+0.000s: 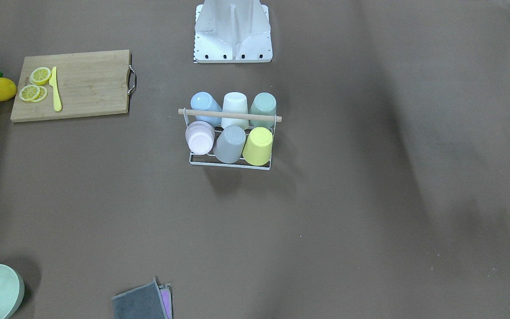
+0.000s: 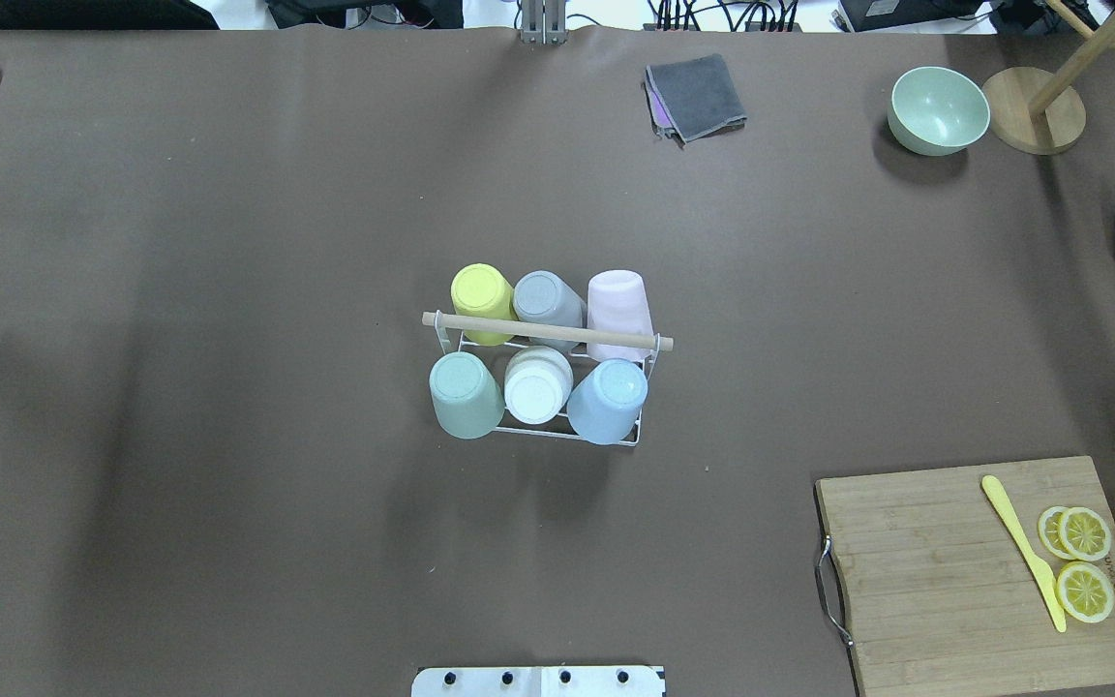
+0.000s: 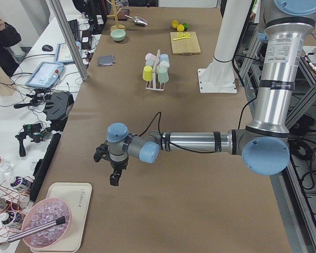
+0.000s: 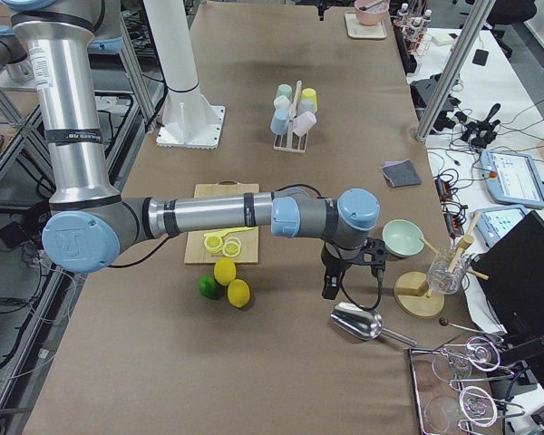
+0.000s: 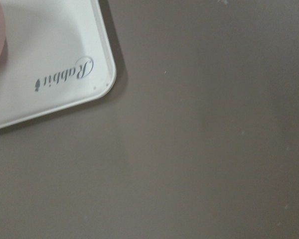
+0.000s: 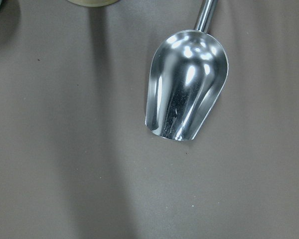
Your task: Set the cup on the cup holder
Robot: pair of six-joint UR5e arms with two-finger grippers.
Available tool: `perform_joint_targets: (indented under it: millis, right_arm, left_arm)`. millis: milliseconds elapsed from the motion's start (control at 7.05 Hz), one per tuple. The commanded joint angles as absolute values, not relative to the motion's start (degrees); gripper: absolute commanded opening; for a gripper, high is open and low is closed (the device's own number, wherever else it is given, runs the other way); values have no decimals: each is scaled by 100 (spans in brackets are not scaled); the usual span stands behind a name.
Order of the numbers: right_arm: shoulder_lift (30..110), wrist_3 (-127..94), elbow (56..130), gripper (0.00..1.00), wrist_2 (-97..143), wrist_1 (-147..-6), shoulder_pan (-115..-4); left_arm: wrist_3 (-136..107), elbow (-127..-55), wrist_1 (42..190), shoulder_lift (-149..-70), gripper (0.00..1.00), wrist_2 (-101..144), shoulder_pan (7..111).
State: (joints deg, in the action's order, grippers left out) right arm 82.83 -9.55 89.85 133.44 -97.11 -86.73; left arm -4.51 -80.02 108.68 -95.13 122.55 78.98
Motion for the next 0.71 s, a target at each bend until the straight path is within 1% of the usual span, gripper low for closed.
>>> perform_joint_targets:
  millis: [0, 284, 568]
  right_arm:
    - [8262, -1028, 8974, 98, 13368, -9712, -8684]
    - [8262, -1028, 9000, 99, 13386, -9712, -8692]
    - [8270, -1037, 9009, 99, 13377, -9712, -8692]
  left_arm:
    - [9, -8129, 10215, -9256, 97, 12287, 8418]
    - [9, -8961, 9269, -8896, 97, 12837, 8464]
    - [-26, -9218, 8940, -8807, 97, 13025, 8455]
